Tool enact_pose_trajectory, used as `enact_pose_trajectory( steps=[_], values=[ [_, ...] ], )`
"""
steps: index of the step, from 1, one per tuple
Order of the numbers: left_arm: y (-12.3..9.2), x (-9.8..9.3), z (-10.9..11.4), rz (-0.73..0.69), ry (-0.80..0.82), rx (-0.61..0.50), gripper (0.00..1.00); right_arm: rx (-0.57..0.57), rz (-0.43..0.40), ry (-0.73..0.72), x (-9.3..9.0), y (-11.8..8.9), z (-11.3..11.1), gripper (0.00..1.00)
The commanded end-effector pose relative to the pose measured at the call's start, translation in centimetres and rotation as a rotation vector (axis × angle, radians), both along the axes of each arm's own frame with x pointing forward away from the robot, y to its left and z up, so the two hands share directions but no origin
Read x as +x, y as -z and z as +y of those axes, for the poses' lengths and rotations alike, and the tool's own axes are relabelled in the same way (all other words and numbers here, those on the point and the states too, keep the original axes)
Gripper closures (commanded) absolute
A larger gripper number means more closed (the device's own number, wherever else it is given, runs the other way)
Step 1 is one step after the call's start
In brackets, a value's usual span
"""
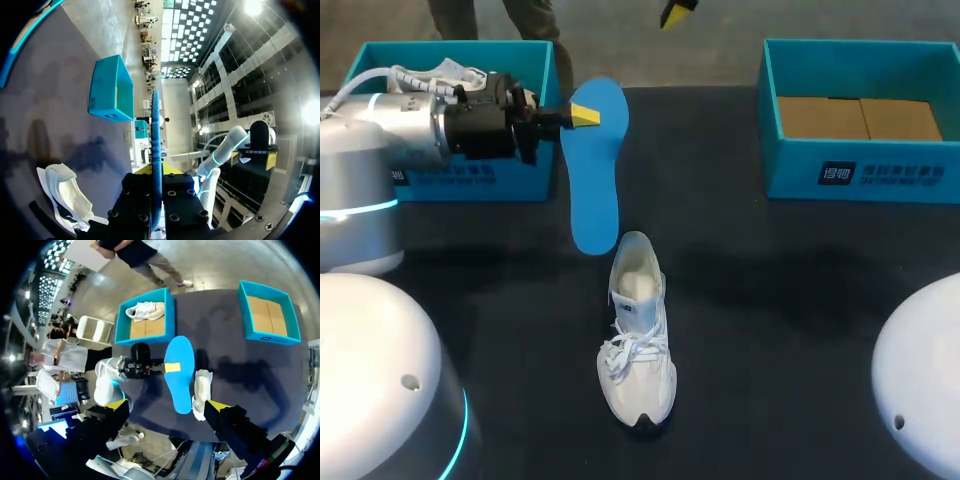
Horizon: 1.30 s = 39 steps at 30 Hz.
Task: Take the shoe out of the shoebox, open the shoe tongue, remove and reinsert the insole, then place the shoe into the shoebox
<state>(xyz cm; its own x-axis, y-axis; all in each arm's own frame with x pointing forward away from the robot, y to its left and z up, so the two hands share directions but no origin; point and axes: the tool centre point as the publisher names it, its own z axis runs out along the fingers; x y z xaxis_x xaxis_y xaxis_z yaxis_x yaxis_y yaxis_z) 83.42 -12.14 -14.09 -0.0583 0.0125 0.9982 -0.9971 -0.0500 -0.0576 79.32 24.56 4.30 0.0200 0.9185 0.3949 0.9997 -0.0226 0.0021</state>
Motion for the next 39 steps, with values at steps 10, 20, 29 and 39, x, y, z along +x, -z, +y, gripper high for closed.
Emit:
enact_pose_trajectory(
  steps=[10, 20, 29, 39],
  values=[
    [-0.1, -0.1, 0.0, 0.0, -0.002, 0.004, 1.0, -0.32, -0.02, 0.071, -1.8, 2.5, 4.4, 0.0],
    [-0.1, -0.1, 0.0, 0.0, -0.002, 0.004, 1.0, -0.34, -0.035, 0.043, -2.1, 4.7, 6.2, 0.0],
    [-0.1, -0.1, 0.0, 0.0, -0.002, 0.004, 1.0, -0.286, -0.055, 0.037, -2.1, 4.8, 6.0, 0.0],
    [-0.1, -0.1, 0.0, 0.0, -0.002, 0.004, 1.0, -0.062, -0.079, 0.058, -3.2, 4.5, 3.5, 0.0]
  ],
)
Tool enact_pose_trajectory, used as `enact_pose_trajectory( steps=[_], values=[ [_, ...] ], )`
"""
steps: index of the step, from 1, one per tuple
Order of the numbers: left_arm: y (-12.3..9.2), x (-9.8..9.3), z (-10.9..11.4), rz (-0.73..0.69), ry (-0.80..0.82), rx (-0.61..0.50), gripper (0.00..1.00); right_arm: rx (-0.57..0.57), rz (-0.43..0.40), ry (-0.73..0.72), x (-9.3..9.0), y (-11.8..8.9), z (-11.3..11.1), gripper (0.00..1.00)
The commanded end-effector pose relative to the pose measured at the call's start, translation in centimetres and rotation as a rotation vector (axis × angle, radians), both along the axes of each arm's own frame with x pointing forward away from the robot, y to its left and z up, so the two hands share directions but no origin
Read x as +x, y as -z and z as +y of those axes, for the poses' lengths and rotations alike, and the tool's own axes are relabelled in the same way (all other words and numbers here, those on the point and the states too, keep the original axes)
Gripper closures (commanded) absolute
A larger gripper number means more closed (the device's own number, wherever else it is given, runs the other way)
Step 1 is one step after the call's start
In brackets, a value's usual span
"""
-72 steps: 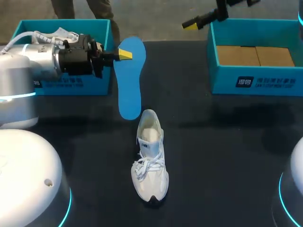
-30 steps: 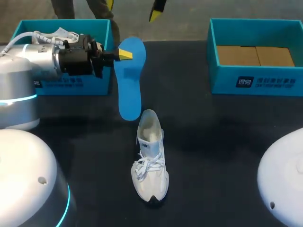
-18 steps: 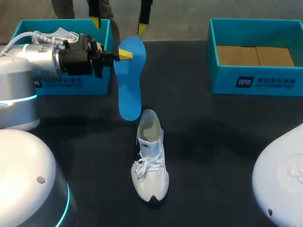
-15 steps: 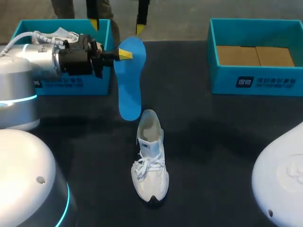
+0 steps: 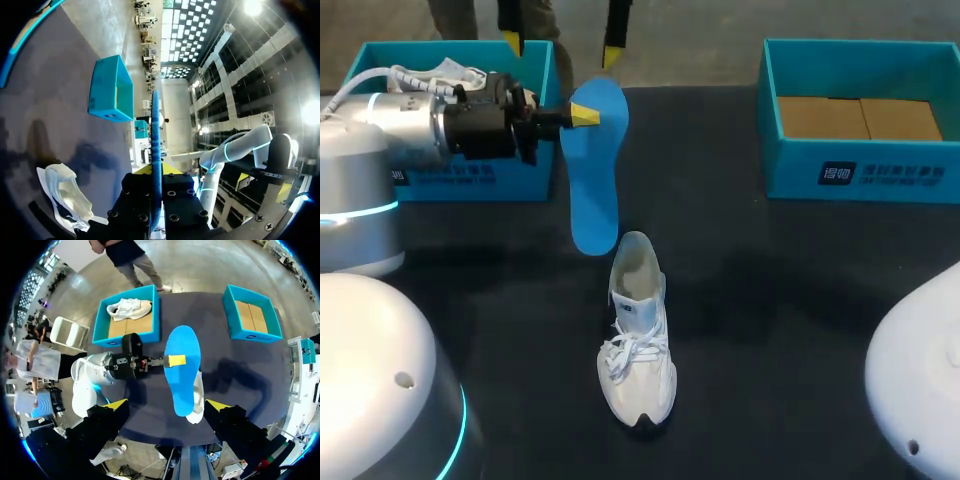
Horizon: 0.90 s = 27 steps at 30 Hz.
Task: Take the shoe out of the shoebox, open the shoe tongue, remove and reinsert the insole, then place the shoe into the shoebox
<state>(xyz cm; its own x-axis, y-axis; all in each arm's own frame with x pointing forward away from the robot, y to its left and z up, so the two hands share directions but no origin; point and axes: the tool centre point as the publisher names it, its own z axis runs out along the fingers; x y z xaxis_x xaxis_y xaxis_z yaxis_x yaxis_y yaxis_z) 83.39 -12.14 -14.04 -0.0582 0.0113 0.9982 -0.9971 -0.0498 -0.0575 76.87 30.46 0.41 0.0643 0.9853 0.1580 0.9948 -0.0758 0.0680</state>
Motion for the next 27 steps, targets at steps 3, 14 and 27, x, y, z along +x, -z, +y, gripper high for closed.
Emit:
enact_pose_trajectory(
  steps=[3, 14, 27],
  values=[
    [0.0, -0.1, 0.0, 0.0, -0.002, 0.003, 1.0, 0.292, -0.045, -0.027, -0.9, 0.9, -3.2, 0.0],
    [0.0, -0.1, 0.0, 0.0, -0.002, 0.003, 1.0, 0.428, -0.052, -0.075, -1.2, 0.0, -5.0, 0.0],
    [0.0, -0.1, 0.0, 0.0, -0.002, 0.003, 1.0, 0.616, -0.086, -0.122, -0.6, 0.9, -6.2, 0.0]
  ],
)
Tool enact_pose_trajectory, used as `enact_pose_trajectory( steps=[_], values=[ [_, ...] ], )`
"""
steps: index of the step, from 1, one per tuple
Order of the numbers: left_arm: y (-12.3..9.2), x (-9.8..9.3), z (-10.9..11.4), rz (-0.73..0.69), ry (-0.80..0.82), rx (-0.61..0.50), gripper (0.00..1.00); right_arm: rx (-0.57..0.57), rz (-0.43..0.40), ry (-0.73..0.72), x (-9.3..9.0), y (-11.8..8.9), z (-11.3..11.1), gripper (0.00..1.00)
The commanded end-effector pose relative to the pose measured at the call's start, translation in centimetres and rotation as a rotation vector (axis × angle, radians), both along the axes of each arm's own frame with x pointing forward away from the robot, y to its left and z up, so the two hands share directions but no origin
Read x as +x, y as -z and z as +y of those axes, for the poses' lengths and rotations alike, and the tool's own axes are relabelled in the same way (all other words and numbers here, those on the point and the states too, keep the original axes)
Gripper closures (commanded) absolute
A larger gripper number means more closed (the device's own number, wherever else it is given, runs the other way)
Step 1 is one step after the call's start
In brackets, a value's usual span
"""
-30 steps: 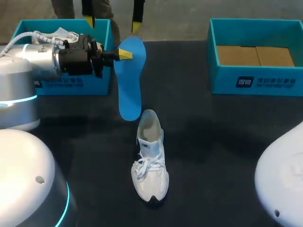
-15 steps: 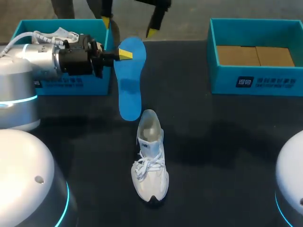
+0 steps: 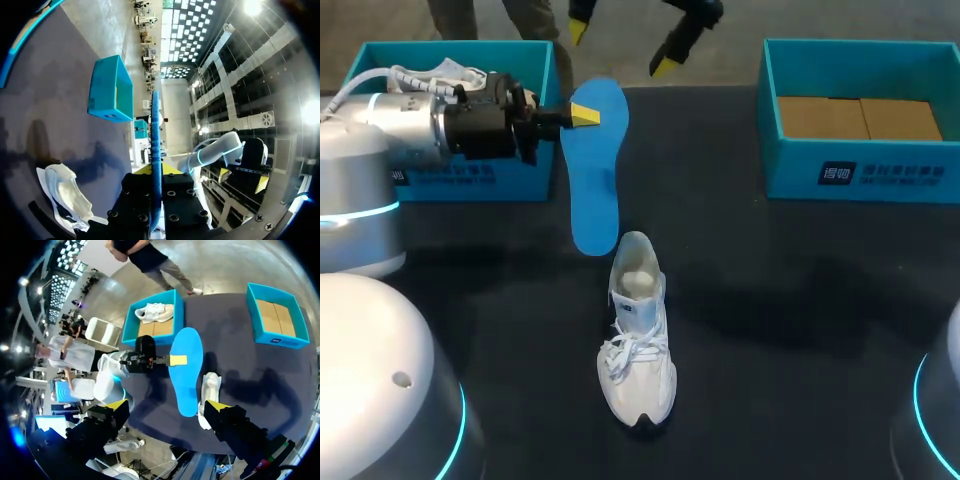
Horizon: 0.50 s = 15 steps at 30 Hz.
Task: Take the shoe out of the shoebox, open the shoe tongue, remove and reinsert the insole, then place the shoe into the shoebox
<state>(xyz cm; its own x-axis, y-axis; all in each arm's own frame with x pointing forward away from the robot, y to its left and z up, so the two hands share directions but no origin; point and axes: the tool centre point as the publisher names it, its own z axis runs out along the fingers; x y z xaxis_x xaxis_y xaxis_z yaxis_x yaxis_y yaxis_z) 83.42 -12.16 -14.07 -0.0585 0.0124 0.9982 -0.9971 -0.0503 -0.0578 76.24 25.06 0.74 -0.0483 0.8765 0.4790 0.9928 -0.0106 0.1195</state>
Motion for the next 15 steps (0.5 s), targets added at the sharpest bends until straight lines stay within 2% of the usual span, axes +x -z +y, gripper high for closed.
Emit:
enact_pose_trajectory(
  steps=[1, 6, 7, 12, 15],
  values=[
    [-0.1, -0.1, 0.0, 0.001, -0.001, 0.004, 1.0, 0.286, -0.011, -0.032, 0.1, 1.4, -0.9, 0.0],
    [-0.1, -0.1, 0.0, 0.001, -0.001, 0.004, 1.0, 0.371, -0.022, -0.042, 0.2, 2.4, -1.5, 0.0],
    [-0.1, -0.1, 0.0, 0.001, -0.001, 0.004, 1.0, 0.422, -0.031, -0.05, 0.2, 3.0, -2.0, 0.0],
    [-0.1, -0.1, 0.0, 0.001, -0.001, 0.004, 1.0, 0.498, -0.043, -0.078, 0.4, 3.5, -2.5, 0.0],
    [-0.1, -0.1, 0.0, 0.001, -0.001, 0.004, 1.0, 0.583, -0.043, -0.108, 0.8, 3.9, -3.1, 0.0]
  ],
)
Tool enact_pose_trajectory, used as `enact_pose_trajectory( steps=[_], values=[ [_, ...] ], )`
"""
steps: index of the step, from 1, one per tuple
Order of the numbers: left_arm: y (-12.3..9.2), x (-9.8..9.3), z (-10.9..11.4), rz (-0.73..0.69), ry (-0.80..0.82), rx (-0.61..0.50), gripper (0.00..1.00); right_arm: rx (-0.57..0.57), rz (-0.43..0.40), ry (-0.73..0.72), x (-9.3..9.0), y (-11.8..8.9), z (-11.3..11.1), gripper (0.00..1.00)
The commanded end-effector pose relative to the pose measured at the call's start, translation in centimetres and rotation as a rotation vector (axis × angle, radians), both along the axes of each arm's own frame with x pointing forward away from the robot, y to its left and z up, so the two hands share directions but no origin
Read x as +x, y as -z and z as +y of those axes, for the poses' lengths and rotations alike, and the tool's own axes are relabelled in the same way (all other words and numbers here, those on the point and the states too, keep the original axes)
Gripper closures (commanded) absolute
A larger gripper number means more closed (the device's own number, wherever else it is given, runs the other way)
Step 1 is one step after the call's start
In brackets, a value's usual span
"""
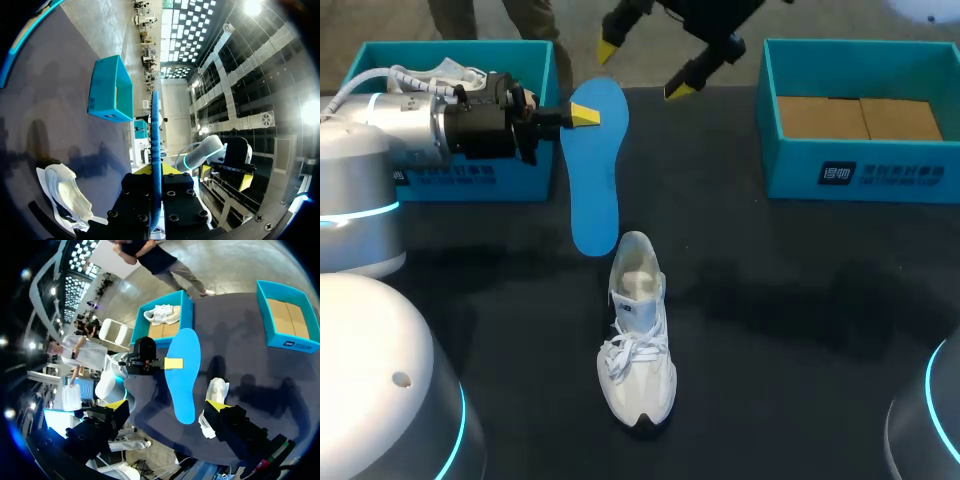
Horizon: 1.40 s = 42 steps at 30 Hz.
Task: Take the shoe out of the shoebox, open the shoe tongue, remove and reinsert the insole, then place the shoe into the shoebox
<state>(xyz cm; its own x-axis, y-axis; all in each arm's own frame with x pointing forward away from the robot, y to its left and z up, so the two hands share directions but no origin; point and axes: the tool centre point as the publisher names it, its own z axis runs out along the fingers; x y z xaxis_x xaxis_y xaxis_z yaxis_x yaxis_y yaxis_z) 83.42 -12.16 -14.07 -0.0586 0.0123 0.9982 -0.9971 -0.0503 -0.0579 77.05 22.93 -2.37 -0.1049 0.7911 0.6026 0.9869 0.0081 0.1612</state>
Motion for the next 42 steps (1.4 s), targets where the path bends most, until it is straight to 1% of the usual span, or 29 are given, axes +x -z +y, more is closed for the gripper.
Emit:
enact_pose_trajectory(
  steps=[1, 4, 6, 7, 14, 18, 24, 35, 42],
  values=[
    [-0.1, -0.1, 0.0, 0.001, -0.001, 0.004, 1.0, 0.457, 0.0, -0.083, 0.2, 0.9, -1.1, 0.0],
    [-0.1, -0.1, 0.0, 0.001, -0.001, 0.004, 1.0, 0.536, -0.021, -0.1, 0.4, 1.5, -1.7, 0.0],
    [-0.1, -0.1, 0.0, 0.001, -0.001, 0.004, 1.0, 0.545, -0.018, -0.105, 0.5, 1.6, -1.8, 0.0],
    [-0.1, -0.1, 0.0, 0.001, -0.001, 0.004, 1.0, 0.574, -0.026, -0.115, 0.6, 1.7, -2.0, 0.0],
    [-0.1, -0.1, 0.0, 0.001, -0.001, 0.004, 1.0, 0.583, -0.037, -0.145, 1.0, 1.8, -2.5, 0.0],
    [-0.1, -0.1, 0.0, 0.001, -0.001, 0.004, 1.0, 0.631, -0.054, -0.162, 1.2, 2.2, -2.9, 0.0],
    [-0.1, -0.1, 0.0, 0.001, -0.001, 0.004, 1.0, 0.698, -0.057, -0.154, 1.6, 3.6, -2.6, 0.0],
    [-0.1, -0.1, 0.0, 0.001, -0.001, 0.004, 1.0, 0.727, -0.054, -0.145, 1.8, 4.7, -2.2, 0.0],
    [-0.1, -0.1, 0.0, 0.001, -0.001, 0.004, 1.0, 0.737, -0.051, -0.149, 1.7, 4.7, -2.5, 0.0]
  ],
)
